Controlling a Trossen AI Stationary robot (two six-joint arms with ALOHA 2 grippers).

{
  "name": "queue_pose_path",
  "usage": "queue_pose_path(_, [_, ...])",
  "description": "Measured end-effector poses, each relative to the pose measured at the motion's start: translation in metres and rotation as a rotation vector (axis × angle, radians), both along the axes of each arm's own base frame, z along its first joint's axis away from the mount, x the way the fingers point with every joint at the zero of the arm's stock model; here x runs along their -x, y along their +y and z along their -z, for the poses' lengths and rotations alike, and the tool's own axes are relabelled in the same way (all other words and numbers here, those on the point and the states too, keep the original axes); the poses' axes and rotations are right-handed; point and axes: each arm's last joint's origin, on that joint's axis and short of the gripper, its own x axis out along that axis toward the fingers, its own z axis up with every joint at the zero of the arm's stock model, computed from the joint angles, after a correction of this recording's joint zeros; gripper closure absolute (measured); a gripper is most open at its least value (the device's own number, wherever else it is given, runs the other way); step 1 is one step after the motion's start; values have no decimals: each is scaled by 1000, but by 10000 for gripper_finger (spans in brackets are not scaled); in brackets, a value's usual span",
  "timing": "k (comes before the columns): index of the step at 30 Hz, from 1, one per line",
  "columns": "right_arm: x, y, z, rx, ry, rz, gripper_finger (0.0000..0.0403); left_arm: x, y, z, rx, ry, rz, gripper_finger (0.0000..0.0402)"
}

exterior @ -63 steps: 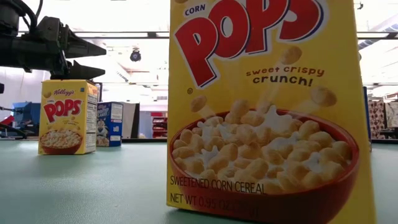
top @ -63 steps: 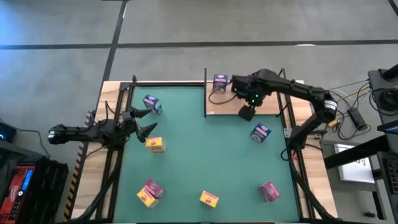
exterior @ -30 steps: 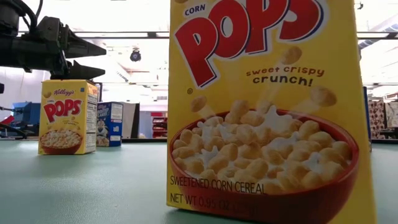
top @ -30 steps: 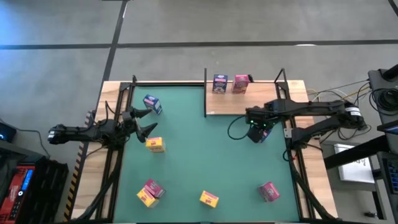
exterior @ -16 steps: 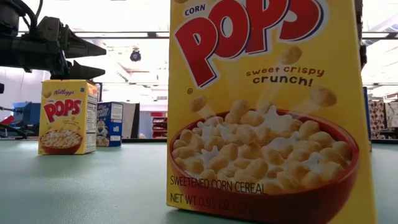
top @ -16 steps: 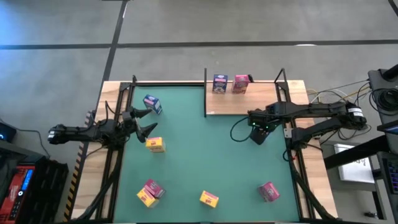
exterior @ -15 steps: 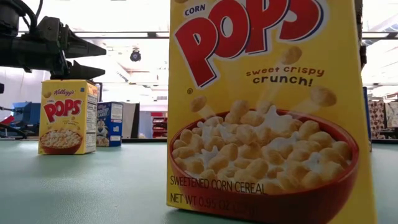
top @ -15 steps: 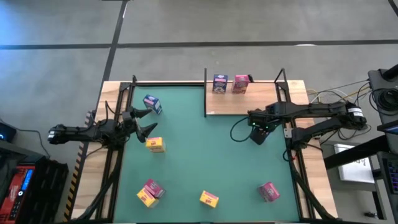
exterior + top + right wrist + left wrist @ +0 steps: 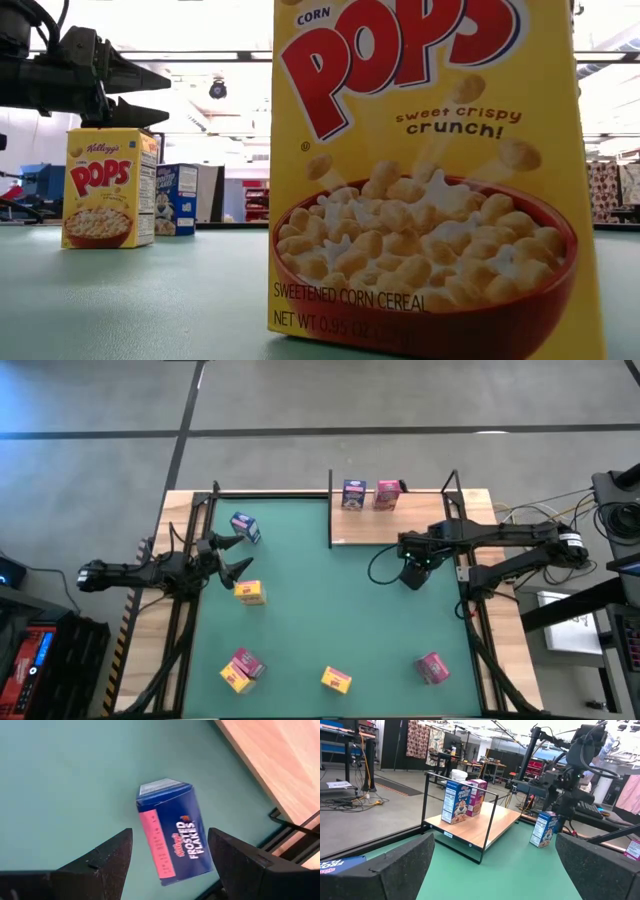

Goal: Stack cereal on shelf
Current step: Put the right blue cereal box on the shelf

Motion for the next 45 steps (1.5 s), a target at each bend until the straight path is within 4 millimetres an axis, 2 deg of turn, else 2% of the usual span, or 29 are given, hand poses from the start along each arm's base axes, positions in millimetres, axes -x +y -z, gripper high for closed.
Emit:
queue_pose_path(14, [4,0,14,8,78,-50,156,0,0,0,0,0,0,2])
queue_pose_path(25, [5,0,32,11,86,-100,156,0,0,0,0,0,0,2])
queue_pose_path(32, [4,0,35,15,77,-113,159,0,0,0,0,0,0,2])
queue_pose_path(45, [-5,-1,40,13,-24,-130,254,0,0,0,0,0,0,2])
